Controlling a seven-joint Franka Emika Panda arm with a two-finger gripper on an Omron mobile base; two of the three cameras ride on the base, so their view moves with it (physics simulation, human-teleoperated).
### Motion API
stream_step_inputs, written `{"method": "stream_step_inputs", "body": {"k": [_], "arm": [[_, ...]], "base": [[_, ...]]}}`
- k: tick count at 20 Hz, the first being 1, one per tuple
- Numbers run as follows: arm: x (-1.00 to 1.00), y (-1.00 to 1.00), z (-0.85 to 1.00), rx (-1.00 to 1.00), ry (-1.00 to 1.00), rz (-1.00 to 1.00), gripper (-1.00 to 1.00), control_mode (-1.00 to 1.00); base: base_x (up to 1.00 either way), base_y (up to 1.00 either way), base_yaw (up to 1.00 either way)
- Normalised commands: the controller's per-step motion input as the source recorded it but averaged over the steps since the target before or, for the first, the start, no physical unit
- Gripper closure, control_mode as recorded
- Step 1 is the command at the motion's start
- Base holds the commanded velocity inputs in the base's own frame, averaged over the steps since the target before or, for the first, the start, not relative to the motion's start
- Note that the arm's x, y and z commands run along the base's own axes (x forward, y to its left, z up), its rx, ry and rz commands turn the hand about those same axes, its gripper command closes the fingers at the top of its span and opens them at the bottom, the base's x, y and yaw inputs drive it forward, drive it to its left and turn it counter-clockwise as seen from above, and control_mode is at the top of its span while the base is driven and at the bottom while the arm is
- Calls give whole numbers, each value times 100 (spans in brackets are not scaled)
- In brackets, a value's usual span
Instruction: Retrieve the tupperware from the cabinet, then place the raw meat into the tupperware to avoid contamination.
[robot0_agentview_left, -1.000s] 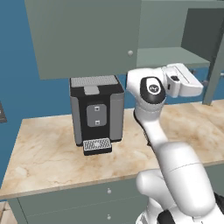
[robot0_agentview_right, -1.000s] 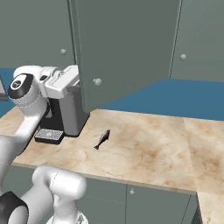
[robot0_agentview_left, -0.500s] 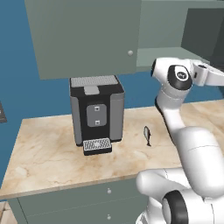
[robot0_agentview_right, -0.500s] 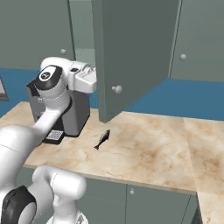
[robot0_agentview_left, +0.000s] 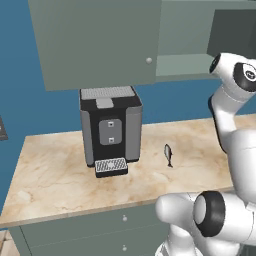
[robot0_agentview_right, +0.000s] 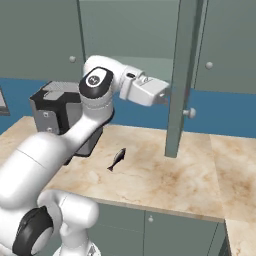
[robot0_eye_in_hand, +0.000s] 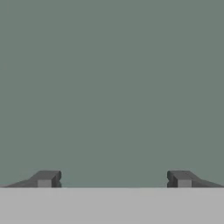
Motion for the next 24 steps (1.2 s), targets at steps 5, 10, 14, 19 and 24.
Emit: {"method": "stream_step_inputs", "body": {"k": [5, 10, 14, 19, 24], "arm": [[0, -87, 0, 16, 2, -2, -100, -100], [1, -70, -6, 16, 3, 0, -100, -100], [-1, -8, -21, 7, 1, 0, -100, -100], [-19, 46, -20, 0, -3, 2, -100, -100], [-46, 66, -8, -1, -3, 8, -100, -100]], "base": [[0, 0, 0], [0, 0, 0], [0, 0, 0], [0, 0, 0], [0, 0, 0]]}}
